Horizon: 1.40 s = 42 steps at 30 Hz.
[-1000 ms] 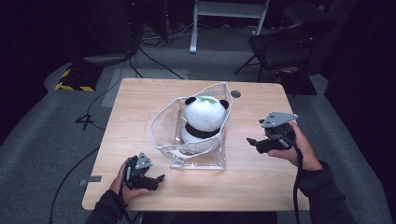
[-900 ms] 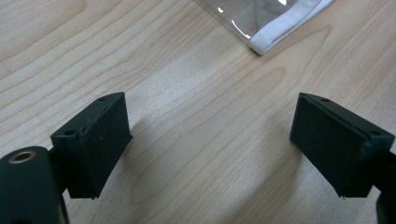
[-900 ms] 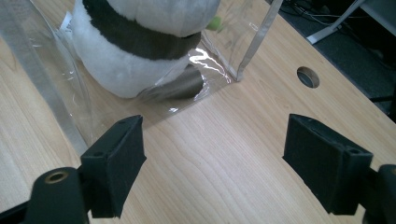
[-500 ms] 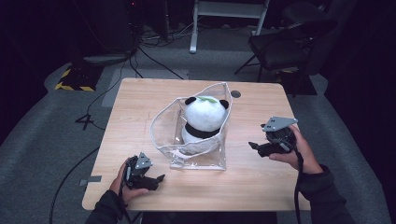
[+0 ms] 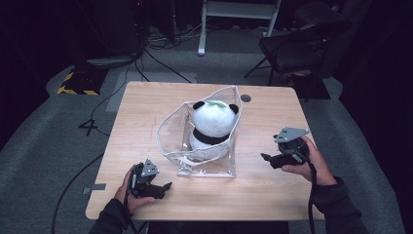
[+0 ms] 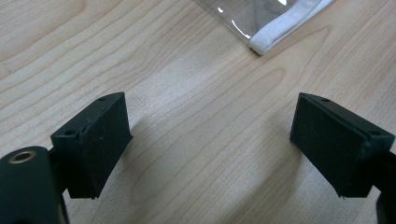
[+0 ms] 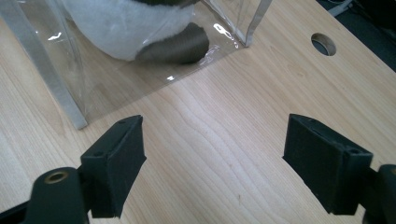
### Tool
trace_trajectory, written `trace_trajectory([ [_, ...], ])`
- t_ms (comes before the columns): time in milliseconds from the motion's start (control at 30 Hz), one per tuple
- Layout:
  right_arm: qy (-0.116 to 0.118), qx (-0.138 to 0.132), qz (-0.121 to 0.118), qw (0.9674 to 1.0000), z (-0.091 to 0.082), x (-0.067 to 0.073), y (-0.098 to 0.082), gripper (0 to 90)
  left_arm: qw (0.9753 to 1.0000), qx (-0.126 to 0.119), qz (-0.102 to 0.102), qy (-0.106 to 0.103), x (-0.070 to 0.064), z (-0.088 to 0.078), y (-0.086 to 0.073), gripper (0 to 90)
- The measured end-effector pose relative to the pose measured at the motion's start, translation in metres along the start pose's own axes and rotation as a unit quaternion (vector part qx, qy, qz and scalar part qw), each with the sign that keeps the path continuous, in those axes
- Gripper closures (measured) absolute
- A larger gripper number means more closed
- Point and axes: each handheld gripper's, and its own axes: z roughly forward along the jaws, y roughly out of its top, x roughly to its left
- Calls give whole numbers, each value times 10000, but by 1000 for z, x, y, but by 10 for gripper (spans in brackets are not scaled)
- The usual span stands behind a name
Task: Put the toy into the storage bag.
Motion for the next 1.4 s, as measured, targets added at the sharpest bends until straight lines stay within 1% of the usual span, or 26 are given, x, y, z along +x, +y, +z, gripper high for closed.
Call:
trace_trajectory([
  [133, 4, 67, 25, 10000, 2, 0, -5, 207, 10000, 1, 0, -2, 0, 0, 0, 122],
  [533, 14, 58, 23, 10000, 6, 3, -21, 207, 10000, 0, 0, -1, 0, 0, 0, 122],
  [700, 22, 117, 19, 9999, 9, 4, -29, 207, 10000, 1, 1, -1, 0, 0, 0, 122],
  [1033, 21, 182, 141, 9997, 14, 3, -47, 207, 10000, 0, -1, -1, 0, 0, 0, 122],
  [1067, 51, 183, 151, 9997, 14, 3, -49, 207, 10000, 0, 0, -1, 0, 0, 0, 122],
  [1133, 47, 200, 146, 9997, 15, 4, -52, 207, 10000, 0, 1, 0, 0, 0, 0, 122],
  [1400, 70, 231, 255, 9994, 15, 5, -67, 207, 10000, 0, -1, 0, 0, 0, 0, 122],
])
